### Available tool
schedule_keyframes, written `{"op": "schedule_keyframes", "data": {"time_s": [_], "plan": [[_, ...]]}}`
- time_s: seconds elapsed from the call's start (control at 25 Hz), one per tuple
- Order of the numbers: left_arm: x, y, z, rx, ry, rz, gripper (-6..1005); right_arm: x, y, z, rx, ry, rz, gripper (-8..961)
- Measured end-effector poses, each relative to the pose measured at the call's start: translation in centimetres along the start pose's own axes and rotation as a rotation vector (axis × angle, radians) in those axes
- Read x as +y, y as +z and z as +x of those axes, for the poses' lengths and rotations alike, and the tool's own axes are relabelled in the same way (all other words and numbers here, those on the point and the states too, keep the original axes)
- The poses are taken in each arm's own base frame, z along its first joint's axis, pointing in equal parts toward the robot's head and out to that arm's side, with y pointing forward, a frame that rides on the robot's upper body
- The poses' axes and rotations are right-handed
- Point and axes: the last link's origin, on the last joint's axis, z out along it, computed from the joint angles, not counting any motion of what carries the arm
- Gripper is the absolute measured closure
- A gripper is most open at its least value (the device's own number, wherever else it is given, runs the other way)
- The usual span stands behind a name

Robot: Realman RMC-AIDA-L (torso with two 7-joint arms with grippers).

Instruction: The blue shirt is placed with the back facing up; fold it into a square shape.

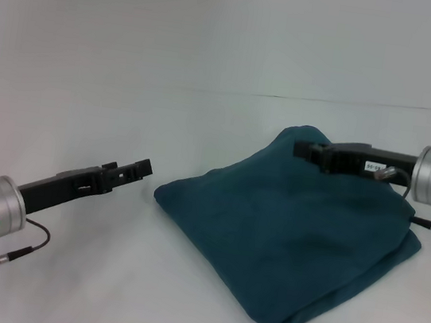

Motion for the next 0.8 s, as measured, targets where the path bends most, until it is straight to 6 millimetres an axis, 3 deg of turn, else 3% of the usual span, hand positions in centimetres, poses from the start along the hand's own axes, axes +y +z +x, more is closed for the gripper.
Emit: {"op": "schedule_keyframes", "data": {"time_s": [0.2, 0.32, 0.8], "plan": [[0.1, 0.5, -0.3, -0.024, -0.056, 0.012, 126, 0.2, -1.1, -0.9, -0.017, 0.006, -0.055, 895], [0.2, 1.0, -0.4, -0.042, -0.1, 0.017, 126, 0.1, -1.6, -1.2, -0.029, 0.012, -0.068, 676], [1.6, 3.5, -1.5, -0.135, -0.17, 0.024, 125, -0.2, -1.9, -1.7, -0.037, 0.012, -0.054, 409]]}}
